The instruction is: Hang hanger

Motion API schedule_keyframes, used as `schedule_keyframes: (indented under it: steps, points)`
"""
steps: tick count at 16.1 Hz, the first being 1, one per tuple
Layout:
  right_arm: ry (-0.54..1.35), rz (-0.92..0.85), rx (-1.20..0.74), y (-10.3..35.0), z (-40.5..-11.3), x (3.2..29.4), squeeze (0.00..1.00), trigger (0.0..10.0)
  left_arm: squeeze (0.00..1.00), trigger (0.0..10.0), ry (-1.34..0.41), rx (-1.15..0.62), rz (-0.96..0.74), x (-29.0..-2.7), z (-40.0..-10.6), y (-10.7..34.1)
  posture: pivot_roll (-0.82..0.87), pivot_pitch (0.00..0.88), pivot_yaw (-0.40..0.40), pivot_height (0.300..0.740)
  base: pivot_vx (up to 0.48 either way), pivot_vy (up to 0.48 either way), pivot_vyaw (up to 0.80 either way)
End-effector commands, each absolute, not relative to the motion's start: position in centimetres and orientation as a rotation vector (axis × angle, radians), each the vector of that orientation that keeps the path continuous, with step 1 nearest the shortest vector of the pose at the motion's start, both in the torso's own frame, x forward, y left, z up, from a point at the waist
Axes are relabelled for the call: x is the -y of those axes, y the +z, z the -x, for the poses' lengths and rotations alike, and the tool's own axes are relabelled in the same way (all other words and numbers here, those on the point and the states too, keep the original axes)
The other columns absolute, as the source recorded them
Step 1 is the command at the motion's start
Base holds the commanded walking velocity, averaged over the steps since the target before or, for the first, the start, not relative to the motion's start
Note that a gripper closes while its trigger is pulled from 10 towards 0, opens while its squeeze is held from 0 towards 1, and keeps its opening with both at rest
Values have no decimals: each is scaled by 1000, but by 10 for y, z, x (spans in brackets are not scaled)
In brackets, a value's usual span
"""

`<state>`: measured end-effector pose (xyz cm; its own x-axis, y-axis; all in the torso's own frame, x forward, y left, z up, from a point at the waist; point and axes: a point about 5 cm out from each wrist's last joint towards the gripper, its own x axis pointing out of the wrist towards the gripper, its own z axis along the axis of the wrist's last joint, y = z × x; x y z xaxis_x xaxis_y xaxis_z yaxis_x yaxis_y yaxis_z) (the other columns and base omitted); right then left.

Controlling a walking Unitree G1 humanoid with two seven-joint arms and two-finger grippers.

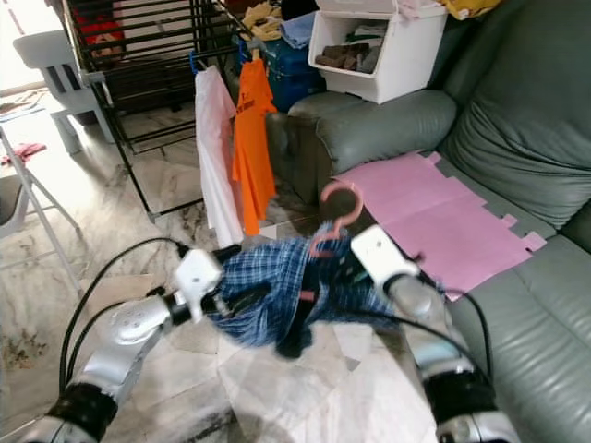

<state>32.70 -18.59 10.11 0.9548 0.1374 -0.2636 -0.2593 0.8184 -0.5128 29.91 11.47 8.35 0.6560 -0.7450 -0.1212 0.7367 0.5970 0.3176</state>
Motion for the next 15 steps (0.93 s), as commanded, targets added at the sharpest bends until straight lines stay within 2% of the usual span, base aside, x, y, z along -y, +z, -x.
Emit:
schedule_keyframes:
  steps: [1, 2, 5, 6, 8, 9, 10, 11, 14, 15]
  points:
    - [76, 488, -41, 145, -342, 197, 0, 0, 1000, 10000, -842, -97, -498, -129, -289, 56, -176, 0, 36, 740, 0, 0, 0]
    - [79, 469, -35, 147, -343, 195, 0, 0, 1000, 10000, -818, -61, -615, -131, -294, 59, -175, 0, 36, 740, 0, 0, 0]
    - [106, 487, -57, 142, -342, 188, 0, 0, 1000, 10000, -751, 60, -703, -130, -303, 76, -176, 0, 37, 740, 0, 0, 0]
    - [143, 483, -85, 137, -341, 183, 0, 0, 1000, 10000, -775, 164, -811, -125, -304, 85, -176, 0, 38, 740, 0, 0, 0]
    - [227, 460, -103, 132, -338, 172, 0, 0, 1000, 10000, -828, 224, -922, -117, -304, 86, -179, 0, 41, 740, 0, 0, 0]
    - [227, 460, -103, 132, -338, 172, 0, 0, 1000, 10000, -828, 224, -922, -117, -304, 86, -179, 0, 41, 740, 0, 0, 0]
    - [339, 480, -126, 125, -334, 159, 0, 0, 392, 10000, -853, 240, -948, -112, -304, 83, -180, 0, 43, 740, 0, 0, 0]
    - [421, 489, -159, 118, -329, 151, 0, 0, 0, 10000, -854, 264, -947, -108, -303, 84, -181, 0, 43, 740, 0, 0, 0]
    - [726, 545, -247, 97, -304, 129, 0, 0, 0, 10000, -887, 245, -863, -97, -299, 80, -179, 0, 41, 740, 0, 0, 0]
    - [779, 600, -246, 94, -298, 128, 0, 0, 1000, 10000, -911, 226, -817, -96, -297, 78, -181, 0, 40, 740, 0, 0, 0]
